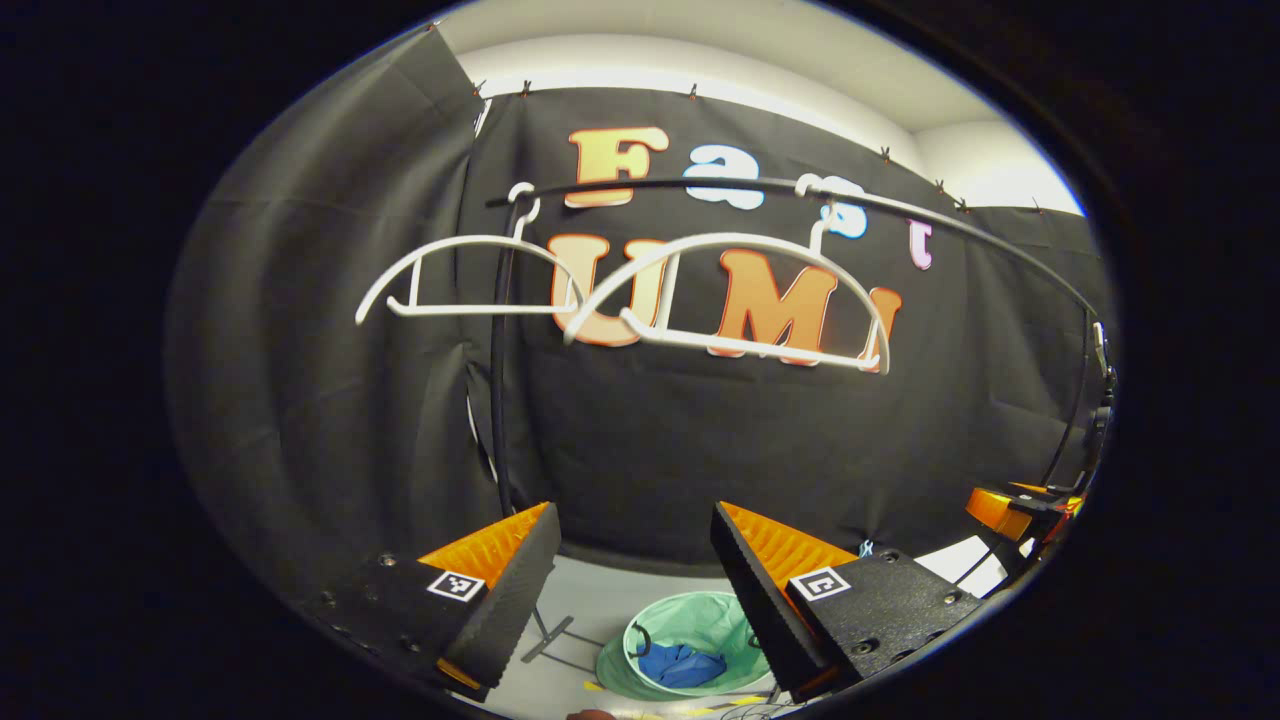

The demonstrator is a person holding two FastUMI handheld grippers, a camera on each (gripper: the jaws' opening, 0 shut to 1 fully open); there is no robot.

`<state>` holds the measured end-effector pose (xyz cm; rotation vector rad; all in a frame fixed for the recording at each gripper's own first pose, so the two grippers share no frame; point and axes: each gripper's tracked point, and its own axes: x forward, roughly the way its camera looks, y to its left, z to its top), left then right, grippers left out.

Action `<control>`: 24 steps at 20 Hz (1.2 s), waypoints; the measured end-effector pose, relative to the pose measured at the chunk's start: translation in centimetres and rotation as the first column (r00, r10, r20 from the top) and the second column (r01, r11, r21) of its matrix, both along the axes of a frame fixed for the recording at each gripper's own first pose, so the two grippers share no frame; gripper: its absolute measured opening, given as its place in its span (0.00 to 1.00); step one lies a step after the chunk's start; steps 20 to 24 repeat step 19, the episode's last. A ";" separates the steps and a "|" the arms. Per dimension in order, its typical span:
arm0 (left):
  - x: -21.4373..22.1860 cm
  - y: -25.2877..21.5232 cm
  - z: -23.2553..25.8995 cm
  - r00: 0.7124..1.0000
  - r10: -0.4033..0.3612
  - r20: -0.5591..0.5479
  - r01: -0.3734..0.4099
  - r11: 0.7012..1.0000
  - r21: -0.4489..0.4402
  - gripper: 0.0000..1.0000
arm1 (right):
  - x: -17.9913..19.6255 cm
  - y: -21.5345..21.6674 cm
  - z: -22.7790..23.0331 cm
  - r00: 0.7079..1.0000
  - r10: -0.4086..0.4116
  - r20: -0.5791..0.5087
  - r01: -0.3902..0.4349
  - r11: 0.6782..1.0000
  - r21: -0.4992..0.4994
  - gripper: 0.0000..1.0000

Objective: Grasp the clothes on the hanger with both hands and then place them into the laundry hamper below.

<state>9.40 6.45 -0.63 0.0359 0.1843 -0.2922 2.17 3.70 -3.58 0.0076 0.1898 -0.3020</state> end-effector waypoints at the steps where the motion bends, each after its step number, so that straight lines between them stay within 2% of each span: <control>1: -0.3 -0.4 1.4 1.000 -0.008 0.027 0.008 1.000 -0.013 0.98 | 0.1 0.1 1.1 1.000 0.007 0.019 -0.007 1.000 -0.003 0.98; 2: -0.4 -1.1 2.8 0.998 -0.024 0.053 0.026 0.999 -0.026 0.94 | -0.1 0.1 2.0 0.999 0.007 0.037 -0.006 1.000 -0.007 0.89; 5: -1.3 -1.9 7.0 0.989 -0.056 0.137 0.061 0.997 -0.036 0.95 | -0.9 -0.1 4.6 0.996 0.008 0.091 -0.005 1.000 -0.030 0.89; 6: -1.4 -2.1 7.8 0.986 -0.059 0.154 0.065 0.997 -0.031 0.93 | -1.3 -0.2 5.5 0.994 0.010 0.107 -0.006 0.999 -0.038 0.89; 10: -1.9 -3.4 9.8 0.974 -0.088 0.210 0.100 0.994 -0.044 0.95 | -3.6 -1.2 7.3 0.989 0.000 0.150 0.009 0.998 -0.059 0.89; 12: -1.9 -3.6 10.3 0.973 -0.090 0.211 0.103 0.993 -0.051 0.93 | -4.0 -1.5 8.1 0.987 -0.004 0.162 0.015 0.998 -0.069 0.89; 13: -1.8 -3.3 10.0 0.973 -0.089 0.211 0.103 0.993 -0.055 0.93 | -4.3 -1.6 8.5 0.985 -0.005 0.170 0.018 0.997 -0.076 0.98; 15: -1.8 -3.4 10.0 0.973 -0.088 0.214 0.103 0.993 -0.057 0.96 | -4.8 -2.1 9.4 0.981 -0.012 0.193 0.030 0.995 -0.091 0.98; 16: -1.8 -3.4 9.7 0.974 -0.086 0.209 0.099 0.994 -0.054 0.93 | -5.0 -2.4 9.4 0.980 -0.016 0.198 0.036 0.995 -0.097 0.98; 17: -1.7 -3.4 9.2 0.976 -0.085 0.200 0.097 0.994 -0.050 0.93 | -5.1 -2.5 9.4 0.980 -0.019 0.198 0.039 0.994 -0.099 0.89; 24: -1.7 -3.6 8.7 0.978 -0.087 0.188 0.097 0.994 -0.047 0.93 | -5.1 -2.6 9.0 0.981 -0.019 0.194 0.038 0.995 -0.094 0.89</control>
